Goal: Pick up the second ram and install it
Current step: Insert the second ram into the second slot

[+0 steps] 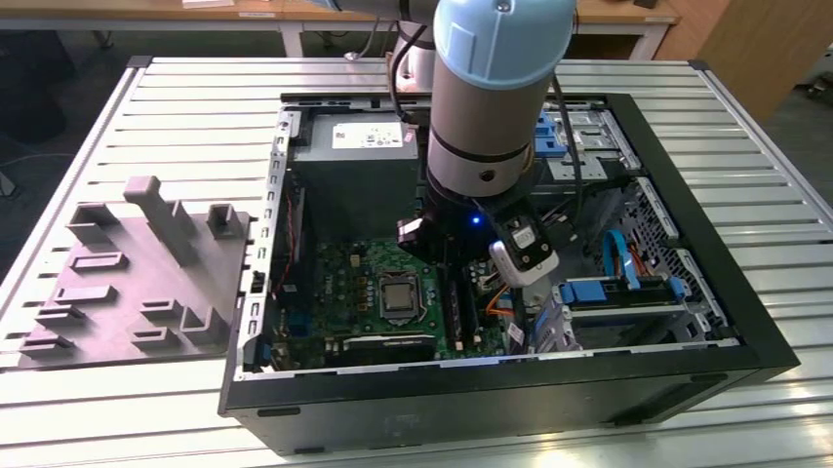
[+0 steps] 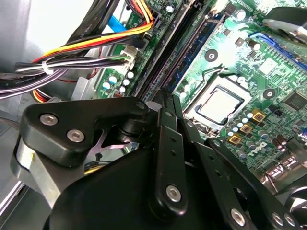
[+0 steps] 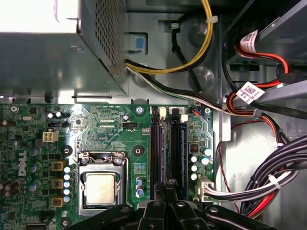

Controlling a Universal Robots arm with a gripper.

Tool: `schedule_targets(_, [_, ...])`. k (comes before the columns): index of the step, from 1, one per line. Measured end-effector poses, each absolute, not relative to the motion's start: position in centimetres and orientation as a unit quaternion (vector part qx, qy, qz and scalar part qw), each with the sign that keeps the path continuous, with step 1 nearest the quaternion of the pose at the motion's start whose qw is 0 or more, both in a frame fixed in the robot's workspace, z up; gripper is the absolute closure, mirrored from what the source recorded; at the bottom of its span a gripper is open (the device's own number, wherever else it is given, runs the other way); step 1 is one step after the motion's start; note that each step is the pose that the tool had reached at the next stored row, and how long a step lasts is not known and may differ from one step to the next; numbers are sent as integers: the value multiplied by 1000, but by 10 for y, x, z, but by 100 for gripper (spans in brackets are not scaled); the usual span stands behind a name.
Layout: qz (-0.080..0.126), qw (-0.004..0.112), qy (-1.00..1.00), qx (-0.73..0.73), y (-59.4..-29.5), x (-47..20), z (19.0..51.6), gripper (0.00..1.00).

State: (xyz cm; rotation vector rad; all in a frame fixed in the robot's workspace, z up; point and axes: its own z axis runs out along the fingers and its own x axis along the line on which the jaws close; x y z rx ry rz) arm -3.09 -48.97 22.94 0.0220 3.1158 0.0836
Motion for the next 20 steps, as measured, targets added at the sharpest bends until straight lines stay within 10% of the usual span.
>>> schedule_targets(20, [19,12,1000,8,-487,-31,239,89])
